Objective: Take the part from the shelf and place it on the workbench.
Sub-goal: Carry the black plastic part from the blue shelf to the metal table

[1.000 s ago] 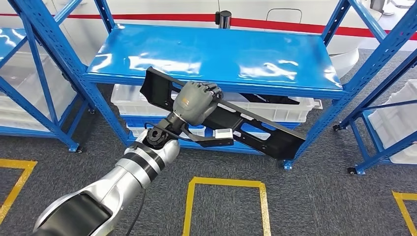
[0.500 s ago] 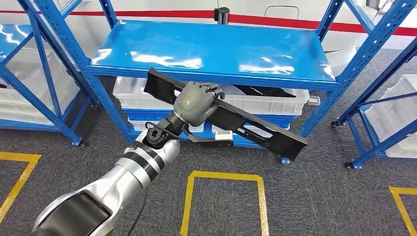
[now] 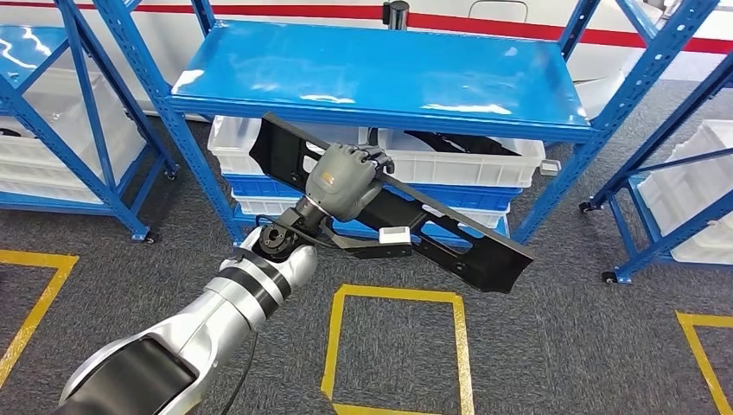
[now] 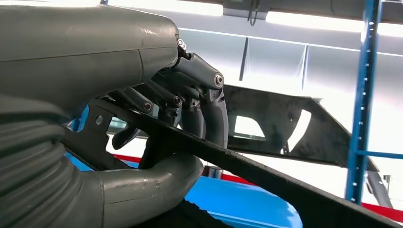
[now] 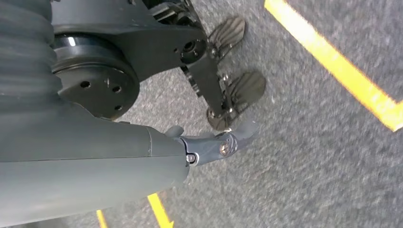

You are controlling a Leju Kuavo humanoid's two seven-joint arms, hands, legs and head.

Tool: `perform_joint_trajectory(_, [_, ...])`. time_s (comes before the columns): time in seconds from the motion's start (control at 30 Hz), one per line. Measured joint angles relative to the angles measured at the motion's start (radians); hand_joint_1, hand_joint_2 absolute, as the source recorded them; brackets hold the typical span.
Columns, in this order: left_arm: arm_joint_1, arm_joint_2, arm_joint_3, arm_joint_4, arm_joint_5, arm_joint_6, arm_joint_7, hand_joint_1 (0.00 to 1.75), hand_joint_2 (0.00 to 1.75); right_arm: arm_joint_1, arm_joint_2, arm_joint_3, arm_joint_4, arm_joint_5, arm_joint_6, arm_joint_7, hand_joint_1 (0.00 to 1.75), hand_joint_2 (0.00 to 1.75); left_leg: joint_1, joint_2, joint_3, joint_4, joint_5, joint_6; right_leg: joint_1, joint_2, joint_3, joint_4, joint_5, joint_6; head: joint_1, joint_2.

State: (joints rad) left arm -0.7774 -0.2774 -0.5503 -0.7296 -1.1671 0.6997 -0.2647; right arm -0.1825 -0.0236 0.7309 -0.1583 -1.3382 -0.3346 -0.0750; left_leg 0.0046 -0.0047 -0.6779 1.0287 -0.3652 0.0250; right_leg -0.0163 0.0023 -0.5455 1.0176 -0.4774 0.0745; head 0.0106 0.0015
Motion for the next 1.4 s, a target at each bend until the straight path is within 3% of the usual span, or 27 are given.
perform_joint_trajectory(0.1, [-0.002, -0.001, 0.000, 0.000, 0.004, 0.000, 0.000, 1.75, 1.75, 0.000, 0.000, 0.000, 0.000, 0.000, 0.000, 0.000, 0.00, 1.75, 0.000, 0.000, -0.005, -0.007, 0.016, -0.019, -0.001, 0.002, -0.010, -0.006, 0.016, -0.025, -0.001, 0.000])
perform_joint_trajectory(0.13, [-0.002, -0.001, 0.000, 0.001, 0.004, 0.000, 0.000, 1.75, 1.75, 0.000, 0.001, 0.000, 0.000, 0.000, 0.000, 0.000, 0.00, 1.75, 0.001, 0.001, -0.012, 0.004, 0.002, -0.024, -0.005, 0.001, -0.015, -0.008, 0.024, -0.036, -0.001, 0.000])
perform_joint_trajectory(0.17, [-0.002, -0.001, 0.000, 0.001, 0.005, 0.000, 0.000, 1.75, 1.75, 0.000, 0.002, 0.000, 0.000, 0.000, 0.000, 0.001, 0.00, 1.75, 0.002, 0.001, -0.026, 0.037, -0.029, -0.029, -0.009, 0.000, -0.021, -0.010, 0.032, -0.046, -0.002, 0.000])
perform_joint_trajectory(0.23, [-0.003, 0.000, 0.000, 0.003, 0.007, 0.000, 0.000, 1.75, 1.75, 0.000, 0.002, 0.000, 0.000, 0.000, 0.000, 0.001, 0.00, 1.75, 0.005, 0.001, -0.070, 0.161, -0.120, -0.037, -0.009, -0.002, -0.038, -0.010, 0.047, -0.061, -0.002, 0.000])
perform_joint_trajectory(0.3, [-0.001, 0.001, 0.000, 0.007, 0.008, 0.000, 0.000, 1.75, 1.75, 0.001, 0.000, 0.000, 0.000, 0.000, -0.001, 0.001, 0.00, 1.75, 0.006, 0.001, -0.098, 0.274, -0.174, -0.042, -0.006, -0.003, -0.055, -0.009, 0.060, -0.064, -0.002, 0.000])
perform_joint_trajectory(0.33, [0.001, 0.002, 0.000, 0.009, 0.008, 0.000, 0.000, 1.75, 1.75, 0.002, 0.000, 0.000, 0.000, 0.000, -0.001, 0.002, 0.00, 1.75, 0.006, 0.001, -0.088, 0.283, -0.175, -0.042, -0.005, -0.003, -0.064, -0.009, 0.066, -0.062, -0.002, 0.000])
perform_joint_trajectory(0.37, [0.001, 0.002, 0.000, 0.010, 0.008, 0.000, 0.000, 1.75, 1.75, 0.003, 0.000, 0.000, 0.000, 0.000, -0.001, 0.002, 0.00, 1.75, 0.006, 0.001, -0.054, 0.248, -0.159, -0.041, -0.005, -0.002, -0.070, -0.008, 0.071, -0.060, -0.002, 0.000])
perform_joint_trajectory(0.43, [0.000, 0.002, 0.000, 0.011, 0.008, 0.000, 0.000, 1.75, 1.75, 0.003, 0.000, 0.000, 0.000, 0.000, -0.001, 0.002, 0.00, 1.75, 0.006, 0.000, 0.048, 0.107, -0.122, -0.033, -0.004, -0.002, -0.080, -0.007, 0.080, -0.052, -0.002, 0.000])
perform_joint_trajectory(0.5, [-0.002, 0.000, 0.000, 0.011, 0.008, 0.000, 0.000, 1.75, 1.75, 0.002, 0.001, 0.000, 0.000, 0.000, -0.001, 0.002, 0.00, 1.75, 0.000, -0.001, 0.106, 0.017, -0.105, -0.023, -0.002, -0.002, -0.085, -0.006, 0.088, -0.040, -0.002, 0.000])
perform_joint_trajectory(0.57, [-0.003, 0.000, 0.000, 0.011, 0.008, 0.000, 0.000, 1.75, 1.75, 0.002, 0.001, 0.000, 0.000, 0.000, -0.001, 0.002, 0.00, 1.75, -0.007, -0.002, 0.106, 0.005, -0.097, -0.013, -0.002, -0.003, -0.087, -0.010, 0.098, -0.026, -0.004, 0.000])
perform_joint_trajectory(0.63, [-0.005, 0.000, 0.000, 0.011, 0.009, 0.000, 0.001, 1.75, 1.75, 0.002, 0.000, 0.000, 0.000, 0.000, -0.001, 0.002, 0.00, 1.75, -0.003, 0.001, 0.102, -0.008, -0.082, 0.004, -0.003, -0.003, -0.099, -0.001, 0.092, -0.017, -0.006, 0.000])
perform_joint_trajectory(0.67, [-0.006, -0.001, 0.000, 0.011, 0.009, 0.000, 0.001, 1.75, 1.75, 0.002, 0.000, 0.000, 0.000, 0.000, -0.001, 0.002, 0.00, 1.75, 0.000, 0.002, 0.097, -0.014, -0.073, 0.013, -0.001, -0.003, -0.113, 0.024, 0.074, -0.018, -0.004, 0.000])
perform_joint_trajectory(0.73, [-0.010, -0.002, 0.000, 0.011, 0.011, 0.000, 0.002, 1.75, 1.75, 0.002, 0.001, 0.000, 0.000, 0.000, -0.001, 0.002, 0.00, 1.75, 0.003, 0.004, 0.081, -0.019, -0.056, 0.023, -0.002, -0.003, -0.160, 0.135, 0.007, -0.024, 0.000, 0.000])
perform_joint_trajectory(0.8, [-0.010, -0.002, 0.000, 0.014, 0.013, 0.000, 0.003, 1.75, 1.75, 0.002, 0.001, 0.000, 0.000, 0.000, -0.001, 0.002, 0.00, 1.75, 0.002, 0.004, 0.060, -0.019, -0.041, 0.022, -0.005, -0.003, -0.200, 0.256, -0.048, -0.020, 0.002, 0.000])
perform_joint_trajectory(0.83, [-0.009, -0.002, 0.000, 0.016, 0.013, 0.000, 0.004, 1.75, 1.75, 0.002, 0.001, 0.000, 0.000, 0.000, -0.001, 0.002, 0.00, 1.75, 0.003, 0.004, 0.050, -0.019, -0.034, 0.020, -0.007, -0.003, -0.198, 0.275, -0.054, -0.013, 0.002, 0.000])
perform_joint_trajectory(0.87, [-0.009, -0.002, 0.000, 0.017, 0.014, 0.000, 0.004, 1.75, 1.75, 0.002, 0.001, 0.000, 0.000, 0.000, -0.001, 0.002, 0.00, 1.75, 0.004, 0.004, 0.041, -0.018, -0.027, 0.017, -0.009, -0.003, -0.173, 0.250, -0.044, -0.003, 0.002, 0.000])
perform_joint_trajectory(0.93, [-0.009, -0.002, 0.000, 0.019, 0.014, 0.000, 0.006, 1.75, 1.75, 0.001, 0.000, 0.000, 0.000, 0.000, -0.001, 0.002, 0.00, 1.75, 0.007, 0.004, 0.028, -0.017, -0.016, 0.007, -0.015, -0.004, -0.079, 0.107, -0.011, 0.015, 0.002, 0.000])
perform_joint_trajectory(1.0, [-0.011, -0.001, 0.000, 0.019, 0.014, 0.000, 0.008, 1.75, 1.75, 0.000, 0.001, 0.001, 0.000, 0.000, -0.002, 0.002, 0.00, 1.75, 0.007, 0.004, 0.019, -0.017, -0.004, -0.007, -0.012, 0.001, -0.009, -0.001, 0.011, 0.013, 0.001, 0.000])
perform_joint_trajectory(1.03, [-0.012, -0.001, 0.000, 0.019, 0.014, 0.000, 0.008, 1.75, 1.75, 0.000, 0.002, 0.001, 0.000, 0.000, -0.002, 0.002, 0.00, 1.75, 0.006, 0.004, 0.017, -0.017, 0.002, -0.013, -0.009, 0.005, 0.000, -0.019, 0.012, 0.007, 0.000, 0.000])
perform_joint_trajectory(1.13, [-0.012, 0.002, 0.000, 0.019, 0.014, 0.000, 0.009, 1.75, 1.75, 0.000, 0.004, 0.001, 0.000, 0.000, -0.001, 0.003, 0.00, 1.75, 0.007, 0.002, 0.010, -0.015, 0.005, -0.029, -0.009, 0.008, -0.010, -0.017, 0.026, -0.019, -0.004, 0.000])
perform_joint_trajectory(1.2, [-0.012, 0.005, 0.001, 0.020, 0.014, 0.000, 0.009, 1.75, 1.75, 0.000, 0.005, 0.001, 0.000, 0.000, -0.001, 0.002, 0.00, 1.75, 0.010, 0.002, -0.017, 0.051, -0.055, -0.037, -0.014, 0.006, -0.020, -0.018, 0.039, -0.040, -0.006, 0.000])
perform_joint_trajectory(1.27, [-0.011, 0.010, 0.001, 0.020, 0.013, 0.000, 0.010, 1.75, 1.75, 0.000, 0.005, 0.002, 0.000, 0.000, -0.002, -0.003, 0.00, 1.75, 0.010, 0.001, -0.064, 0.190, -0.146, -0.042, -0.010, 0.004, -0.036, -0.018, 0.051, -0.055, -0.007, 0.000])
perform_joint_trajectory(1.3, [-0.010, 0.012, 0.001, 0.021, 0.011, 0.000, 0.011, 1.75, 1.75, 0.001, 0.005, 0.002, 0.000, 0.000, -0.003, -0.007, 0.00, 1.75, 0.010, 0.001, -0.082, 0.252, -0.175, -0.044, -0.008, 0.004, -0.044, -0.017, 0.057, -0.059, -0.007, 0.000])
perform_joint_trajectory(1.33, [-0.008, 0.014, 0.002, 0.022, 0.009, 0.000, 0.012, 1.75, 1.75, 0.002, 0.005, 0.002, 0.000, 0.001, -0.005, -0.013, 0.00, 1.75, 0.010, 0.001, -0.084, 0.283, -0.186, -0.043, -0.006, 0.004, -0.051, -0.017, 0.063, -0.060, -0.007, 0.000])
perform_joint_trajectory(1.37, [-0.007, 0.016, 0.002, 0.023, 0.006, 0.000, 0.013, 1.75, 1.75, 0.002, 0.005, 0.002, 0.000, 0.002, -0.008, -0.020, 0.00, 1.75, 0.010, 0.001, -0.066, 0.275, -0.177, -0.041, -0.005, 0.004, -0.058, -0.016, 0.068, -0.059, -0.007, 0.000])
perform_joint_trajectory(1.4, [-0.006, 0.017, 0.002, 0.024, 0.005, 0.000, 0.013, 1.75, 1.75, 0.002, 0.005, 0.002, 0.000, 0.002, -0.012, -0.026, 0.00, 1.75, 0.009, 0.001, -0.027, 0.228, -0.156, -0.037, -0.004, 0.005, -0.063, -0.016, 0.072, -0.057, -0.007, 0.000])
